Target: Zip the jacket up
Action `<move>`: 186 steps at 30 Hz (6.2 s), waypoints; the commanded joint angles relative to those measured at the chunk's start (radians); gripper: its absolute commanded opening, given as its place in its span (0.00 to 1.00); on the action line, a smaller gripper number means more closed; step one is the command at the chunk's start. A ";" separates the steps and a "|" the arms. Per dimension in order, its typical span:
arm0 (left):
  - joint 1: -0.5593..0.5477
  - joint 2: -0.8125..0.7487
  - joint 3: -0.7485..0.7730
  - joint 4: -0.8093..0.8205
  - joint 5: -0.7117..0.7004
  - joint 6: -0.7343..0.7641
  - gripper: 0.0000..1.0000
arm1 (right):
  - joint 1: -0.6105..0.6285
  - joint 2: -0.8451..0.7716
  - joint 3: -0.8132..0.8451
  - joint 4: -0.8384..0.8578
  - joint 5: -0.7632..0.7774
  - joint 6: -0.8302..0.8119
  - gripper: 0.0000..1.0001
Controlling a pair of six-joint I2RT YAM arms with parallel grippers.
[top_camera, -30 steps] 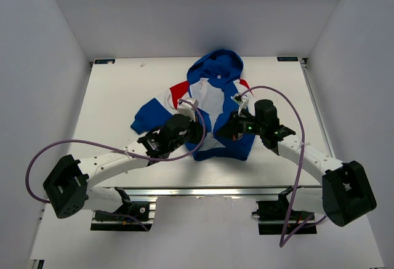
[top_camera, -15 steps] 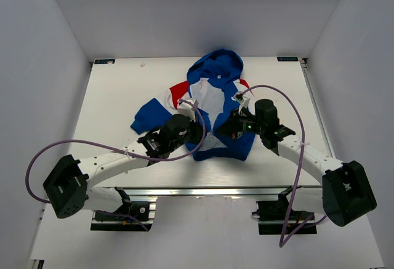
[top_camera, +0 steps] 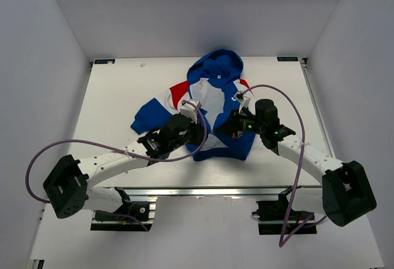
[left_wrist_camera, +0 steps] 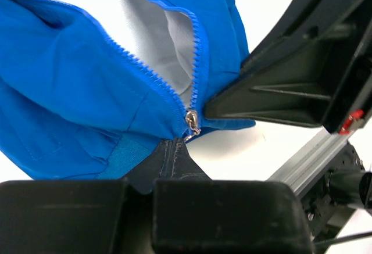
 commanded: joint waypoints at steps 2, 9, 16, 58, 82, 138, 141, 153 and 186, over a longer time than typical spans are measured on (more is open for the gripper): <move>-0.007 -0.040 0.010 -0.029 0.109 0.062 0.00 | -0.005 -0.020 0.032 0.053 0.002 -0.036 0.00; -0.007 -0.063 0.002 -0.093 0.148 0.100 0.00 | -0.008 -0.017 0.052 0.034 -0.114 -0.117 0.00; -0.007 -0.074 -0.006 -0.074 0.171 0.109 0.00 | -0.006 0.044 0.079 -0.056 -0.254 -0.216 0.00; -0.004 -0.092 0.040 -0.313 0.094 -0.047 0.37 | 0.106 0.021 -0.023 -0.002 -0.033 -0.099 0.00; 0.361 -0.131 -0.254 0.237 0.735 -0.234 0.98 | 0.106 -0.022 -0.040 0.014 -0.023 -0.067 0.00; 0.375 0.113 -0.144 0.275 0.894 -0.199 0.00 | 0.104 -0.005 -0.011 0.071 0.000 -0.003 0.00; 0.352 0.072 -0.140 0.224 0.875 -0.142 0.00 | 0.103 0.007 0.003 0.093 0.010 0.028 0.00; 0.323 0.020 -0.150 0.148 0.827 -0.096 0.00 | 0.089 0.054 0.053 0.097 -0.010 0.056 0.00; 0.323 0.167 0.315 -0.378 0.657 -0.242 0.00 | 0.268 -0.229 0.116 -0.398 0.561 -0.424 0.89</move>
